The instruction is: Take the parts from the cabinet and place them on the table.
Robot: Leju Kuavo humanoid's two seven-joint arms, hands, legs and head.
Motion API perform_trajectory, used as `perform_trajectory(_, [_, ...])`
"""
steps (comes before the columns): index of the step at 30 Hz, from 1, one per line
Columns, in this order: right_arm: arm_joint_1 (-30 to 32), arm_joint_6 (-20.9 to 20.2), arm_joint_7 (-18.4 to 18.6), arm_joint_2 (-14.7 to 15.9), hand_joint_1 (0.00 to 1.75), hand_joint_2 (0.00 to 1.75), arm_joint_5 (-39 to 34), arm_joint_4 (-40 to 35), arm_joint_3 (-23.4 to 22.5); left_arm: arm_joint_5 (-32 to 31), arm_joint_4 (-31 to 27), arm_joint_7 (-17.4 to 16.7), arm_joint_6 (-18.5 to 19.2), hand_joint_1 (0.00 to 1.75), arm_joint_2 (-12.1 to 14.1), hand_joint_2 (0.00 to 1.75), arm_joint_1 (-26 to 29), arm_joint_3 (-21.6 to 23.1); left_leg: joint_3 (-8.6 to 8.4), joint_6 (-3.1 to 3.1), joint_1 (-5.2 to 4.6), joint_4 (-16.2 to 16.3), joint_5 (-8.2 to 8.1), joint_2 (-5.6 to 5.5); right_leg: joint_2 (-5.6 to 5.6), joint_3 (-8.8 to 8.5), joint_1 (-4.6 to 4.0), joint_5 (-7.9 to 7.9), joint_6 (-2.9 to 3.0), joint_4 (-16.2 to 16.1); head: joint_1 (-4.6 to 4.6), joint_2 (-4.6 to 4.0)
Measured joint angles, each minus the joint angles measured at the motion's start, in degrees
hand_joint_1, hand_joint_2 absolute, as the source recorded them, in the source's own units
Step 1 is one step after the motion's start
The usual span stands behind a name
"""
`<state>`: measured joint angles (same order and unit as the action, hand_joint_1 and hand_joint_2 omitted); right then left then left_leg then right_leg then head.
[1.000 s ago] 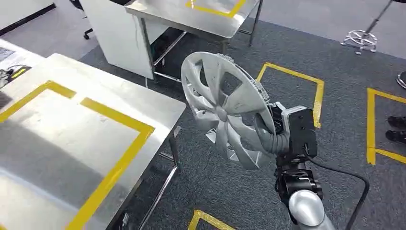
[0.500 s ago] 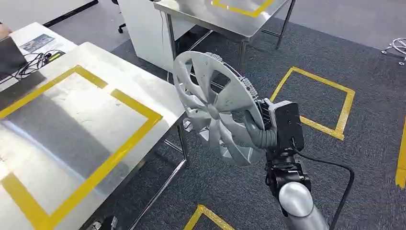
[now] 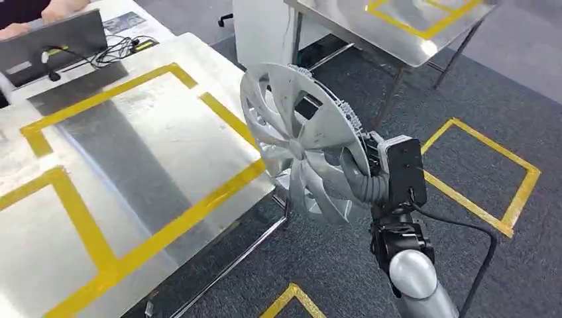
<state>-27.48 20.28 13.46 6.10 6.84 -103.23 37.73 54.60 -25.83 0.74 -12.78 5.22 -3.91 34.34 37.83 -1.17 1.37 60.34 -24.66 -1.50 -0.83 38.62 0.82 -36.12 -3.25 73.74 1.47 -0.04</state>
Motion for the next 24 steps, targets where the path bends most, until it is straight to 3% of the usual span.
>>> perform_trajectory(1, [0.02,0.0,0.0,0.0,1.75,1.75,-0.02,0.02,0.0,0.24,0.24,-0.11,0.65,0.0,-0.13,0.0,0.07,-0.3,0.02,-0.17,-0.26,0.0,0.04,-0.93,0.16,1.65,-0.08,-0.47,0.19,3.03,0.32,0.0])
perform_trajectory(2, [-0.01,-0.04,-0.02,0.0,1.75,1.75,-0.07,0.04,0.0,0.61,0.54,-0.37,1.39,0.0,-0.31,0.0,0.13,-0.72,0.0,-0.29,-0.48,0.0,0.12,-1.77,0.23,2.02,-0.21,0.37,0.5,3.2,0.5,0.0])
perform_trajectory(3, [-0.17,-0.11,-0.02,0.0,1.75,1.75,-0.09,0.04,0.02,0.92,0.85,-0.72,2.03,0.0,-0.5,0.0,0.19,-1.11,-0.01,-0.34,-0.7,0.0,0.16,-2.58,0.41,1.44,-0.43,2.08,0.96,1.23,0.65,0.0])
perform_trajectory(4, [-0.36,-0.26,0.0,-0.04,1.75,1.75,-0.17,0.09,0.02,1.33,1.29,-1.35,2.79,0.0,-0.52,0.0,0.19,-1.53,0.0,-0.51,-0.96,0.0,0.32,-3.52,0.8,-0.31,-0.78,4.85,1.73,-3.15,0.83,0.0])
perform_trajectory(5, [-0.54,-0.44,0.0,-0.09,1.75,1.75,-0.22,0.11,0.04,1.51,1.49,-1.66,3.21,0.0,-0.59,0.0,0.18,-1.75,-0.01,-0.53,-1.09,-0.03,0.42,-4.09,1.46,-1.79,-1.0,6.62,2.35,-6.55,0.94,0.0])
perform_trajectory(10, [-0.58,-0.46,0.0,-0.09,1.75,1.75,-0.22,0.11,0.04,1.53,1.51,-1.73,3.3,0.0,-0.61,0.0,0.18,-1.84,-0.01,-0.54,-1.1,-0.03,0.45,-4.18,1.64,-2.08,-1.05,6.93,2.47,-7.18,0.96,0.0])
perform_trajectory(11, [-0.87,-0.74,0.0,-0.15,1.75,1.75,-0.22,0.15,0.09,1.68,1.68,-2.14,3.71,0.0,-0.65,0.0,0.14,-2.05,0.0,-0.53,-1.19,-0.06,0.57,-4.77,2.67,-3.69,-1.31,8.42,3.14,-10.75,1.05,0.0])
perform_trajectory(12, [-1.16,-0.83,-0.02,-0.24,1.75,1.75,-0.22,0.15,0.13,1.77,1.75,-2.3,3.89,0.0,-0.7,0.0,0.12,-2.21,0.0,-0.54,-1.14,-0.14,0.66,-5.0,3.53,-4.22,-1.39,8.1,3.77,-12.38,1.07,0.0])
perform_trajectory(13, [-2.71,-1.82,-0.18,-0.94,1.75,1.75,0.0,0.5,0.53,2.12,2.52,-2.69,4.7,0.0,-1.0,0.0,-0.14,-2.86,0.63,0.07,-0.41,-0.57,1.38,-5.99,4.88,-5.28,-1.59,7.97,4.65,-14.03,0.37,0.0])
perform_trajectory(14, [-6.23,-3.67,0.59,-2.95,1.75,1.75,2.04,1.95,2.01,2.14,4.02,-3.63,5.35,0.0,-0.57,0.0,-0.2,-4.07,0.94,0.88,-0.44,-1.35,2.34,-6.34,2.34,-6.92,-0.81,9.85,4.96,-17.47,1.53,0.0])
perform_trajectory(15, [-7.7,-4.33,1.14,-4.12,1.75,1.75,2.98,2.91,2.8,2.1,4.28,-4.29,5.62,0.0,-0.41,0.0,-0.53,-4.28,2.19,1.56,-0.84,0.21,0.76,-2.04,1.61,-7.56,-1.0,10.43,4.68,-18.74,0.98,0.0])
perform_trajectory(16, [-9.25,-4.98,1.73,-4.7,1.5,1.75,4.45,3.95,3.69,2.08,4.54,-4.65,5.62,0.0,-0.33,0.0,-1.24,-4.54,4.02,1.97,-0.61,3.98,-1.55,-0.25,0.67,-7.47,-0.89,10.59,4.74,-18.82,0.26,0.0])
perform_trajectory(17, [-10.52,-5.53,2.27,-5.37,0.33,1.75,6.0,4.96,4.43,2.08,4.76,-5.09,5.64,0.0,-0.11,0.0,-1.93,-4.92,6.09,2.38,-0.27,8.42,-3.51,0.58,-0.31,-7.33,-0.84,10.6,4.6,-18.78,-0.09,0.0])
perform_trajectory(18, [-11.45,-5.95,2.82,-6.03,0.02,1.75,7.53,5.95,5.12,2.08,4.92,-5.42,5.68,0.0,-0.04,0.0,-2.29,-5.25,7.67,2.84,0.12,11.87,-4.66,0.99,-1.33,-7.31,-0.74,10.53,4.5,-18.75,-0.4,0.0])
perform_trajectory(19, [-12.24,-6.45,3.3,-6.58,0.3,1.75,8.97,6.82,5.71,2.03,5.03,-5.53,5.75,0.0,0.07,0.0,-2.56,-5.46,8.2,3.18,0.37,13.28,-4.8,1.13,-1.93,-7.26,-0.58,10.45,4.32,-18.69,-0.42,0.0])
perform_trajectory(20, [-13.48,-7.47,3.95,-7.43,1.64,1.75,10.75,8.1,6.68,1.97,5.2,-5.86,5.79,0.0,0.13,0.0,-2.61,-5.66,7.42,3.82,0.77,12.32,-3.94,1.38,-2.26,-7.17,-0.23,10.34,3.83,-18.43,-0.46,0.0])
perform_trajectory(21, [-14.88,-8.95,4.72,-8.37,1.75,1.75,12.07,9.49,7.65,1.92,5.42,-6.14,5.88,0.0,0.24,0.0,-2.63,-5.75,5.21,4.44,1.12,8.87,-2.16,1.55,-2.69,-7.01,0.18,10.1,3.31,-17.91,-0.51,0.0])
perform_trajectory(22, [-16.06,-10.3,5.2,-9.27,1.75,1.75,13.34,10.96,8.64,1.73,5.55,-6.19,5.99,0.0,0.37,0.0,-2.75,-5.95,2.24,5.03,1.54,4.1,-0.21,1.82,-3.0,-6.79,0.65,9.73,2.73,-17.21,-0.68,0.0])
perform_trajectory(23, [-17.02,-11.74,5.62,-10.34,1.75,1.75,14.85,12.73,9.82,1.46,5.73,-6.3,6.12,0.0,0.39,0.0,-3.06,-6.23,-0.6,5.81,2.05,-1.03,0.28,2.46,-3.42,-6.38,0.98,9.14,1.88,-15.96,-1.05,0.0])
perform_trajectory(24, [-17.73,-12.55,5.46,-11.37,1.75,1.75,15.87,14.04,10.71,1.22,5.81,-6.34,6.25,0.0,-0.04,0.0,-3.38,-6.4,-0.25,5.78,1.45,0.4,-0.96,1.98,-3.55,-5.71,0.13,8.75,1.12,-15.32,-1.6,0.0])
